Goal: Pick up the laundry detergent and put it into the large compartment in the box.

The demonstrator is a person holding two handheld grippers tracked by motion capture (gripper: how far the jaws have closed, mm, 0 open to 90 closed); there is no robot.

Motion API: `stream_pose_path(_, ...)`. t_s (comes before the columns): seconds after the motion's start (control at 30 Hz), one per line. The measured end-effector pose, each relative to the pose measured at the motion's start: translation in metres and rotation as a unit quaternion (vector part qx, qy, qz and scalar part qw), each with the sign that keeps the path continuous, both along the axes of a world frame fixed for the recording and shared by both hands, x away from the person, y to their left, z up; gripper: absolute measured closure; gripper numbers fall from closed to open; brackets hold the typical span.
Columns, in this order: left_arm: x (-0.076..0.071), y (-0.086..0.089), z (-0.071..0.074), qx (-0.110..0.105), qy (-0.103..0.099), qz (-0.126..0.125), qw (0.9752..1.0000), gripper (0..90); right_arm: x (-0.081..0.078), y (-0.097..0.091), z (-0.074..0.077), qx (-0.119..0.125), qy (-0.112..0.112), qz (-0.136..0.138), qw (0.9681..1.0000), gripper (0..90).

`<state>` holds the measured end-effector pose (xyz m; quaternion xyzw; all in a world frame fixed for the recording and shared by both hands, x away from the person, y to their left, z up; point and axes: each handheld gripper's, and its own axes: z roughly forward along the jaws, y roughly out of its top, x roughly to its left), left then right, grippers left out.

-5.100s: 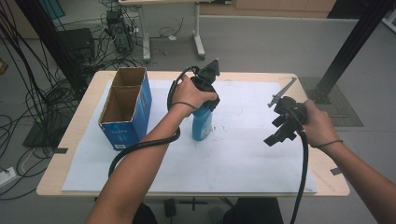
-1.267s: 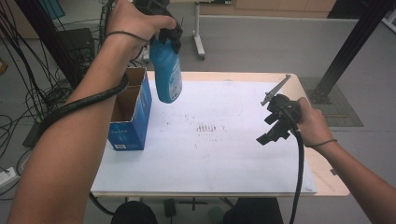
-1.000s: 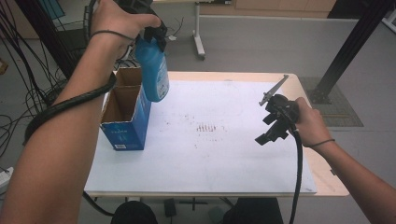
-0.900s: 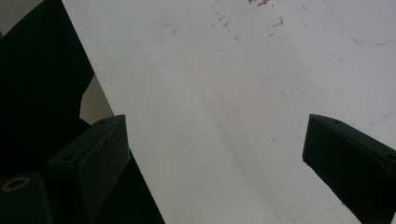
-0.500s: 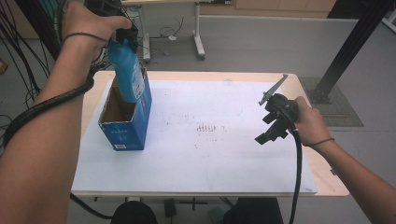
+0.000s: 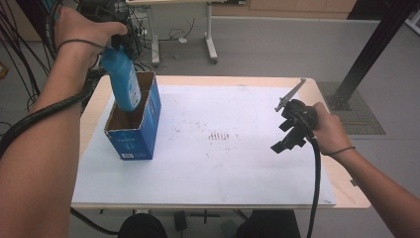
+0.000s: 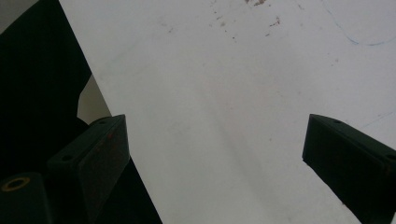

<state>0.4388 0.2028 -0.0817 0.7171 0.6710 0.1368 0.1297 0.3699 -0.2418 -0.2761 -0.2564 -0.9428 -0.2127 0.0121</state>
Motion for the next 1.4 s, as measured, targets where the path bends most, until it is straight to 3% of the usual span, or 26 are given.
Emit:
stream_pose_path(0.17, 0.001, 0.006, -0.007, -0.010, 0.002, 0.005, 0.9999, 38.0, 0.000, 0.000, 0.000, 0.001, 0.000, -0.001, 1.0000, 7.6)
stream_pose_path(0.4, 0.003, 0.011, -0.022, -0.007, 0.012, 0.009, 0.9999, 38.0, 0.000, -0.001, 0.000, 0.001, 0.000, -0.003, 1.0000, 7.6)
stream_pose_path(1.13, 0.008, 0.020, -0.067, -0.022, 0.035, 0.003, 0.9991, 38.0, 0.001, -0.002, -0.003, -0.002, 0.003, -0.006, 1.0000, 7.6)
stream_pose_path(1.4, 0.009, 0.022, -0.084, -0.012, 0.047, 0.004, 0.9988, 37.9, 0.001, 0.001, -0.004, -0.005, 0.004, -0.005, 1.0000, 7.6)
